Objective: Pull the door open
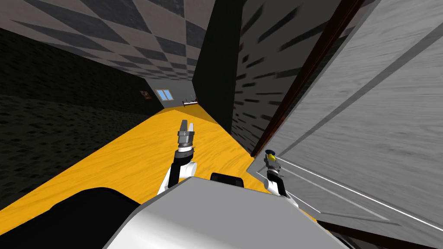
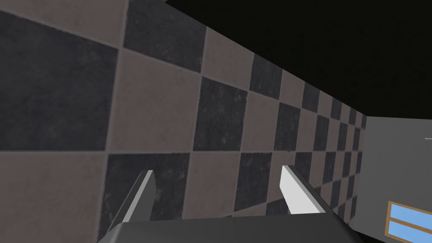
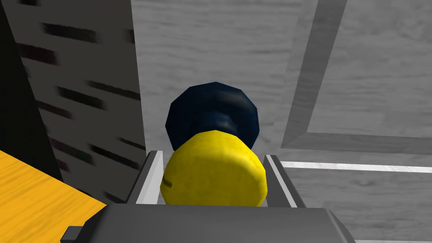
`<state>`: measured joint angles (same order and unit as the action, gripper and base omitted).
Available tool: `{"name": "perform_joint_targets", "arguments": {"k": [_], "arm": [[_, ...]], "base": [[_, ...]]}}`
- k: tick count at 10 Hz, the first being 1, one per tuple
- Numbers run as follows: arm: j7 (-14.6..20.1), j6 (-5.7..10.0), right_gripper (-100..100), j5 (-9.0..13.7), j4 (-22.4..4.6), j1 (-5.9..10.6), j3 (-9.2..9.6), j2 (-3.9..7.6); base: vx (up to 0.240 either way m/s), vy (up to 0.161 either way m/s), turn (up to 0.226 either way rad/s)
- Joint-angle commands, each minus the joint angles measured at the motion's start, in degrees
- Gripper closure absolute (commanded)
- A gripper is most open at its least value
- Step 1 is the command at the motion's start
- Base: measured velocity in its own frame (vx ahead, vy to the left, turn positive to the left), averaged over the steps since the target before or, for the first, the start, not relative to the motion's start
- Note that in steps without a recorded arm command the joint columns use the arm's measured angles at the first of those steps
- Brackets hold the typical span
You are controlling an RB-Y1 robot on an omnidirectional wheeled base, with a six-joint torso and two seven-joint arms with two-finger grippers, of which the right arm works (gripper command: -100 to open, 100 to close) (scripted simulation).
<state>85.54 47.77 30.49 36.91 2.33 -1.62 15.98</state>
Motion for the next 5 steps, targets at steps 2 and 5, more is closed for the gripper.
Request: {"name": "perform_joint_targets", "arguments": {"k": [2,5], "arm": [[1.24,0.20,100,-0.65,0.42,-0.46,1.37,0.64],[3.16,0.51,100,-1.66,1.08,-1.18,3.50,1.64]], "base": [[-0.192,-0.009,0.091],[-0.224,-0.021,0.099]]}}
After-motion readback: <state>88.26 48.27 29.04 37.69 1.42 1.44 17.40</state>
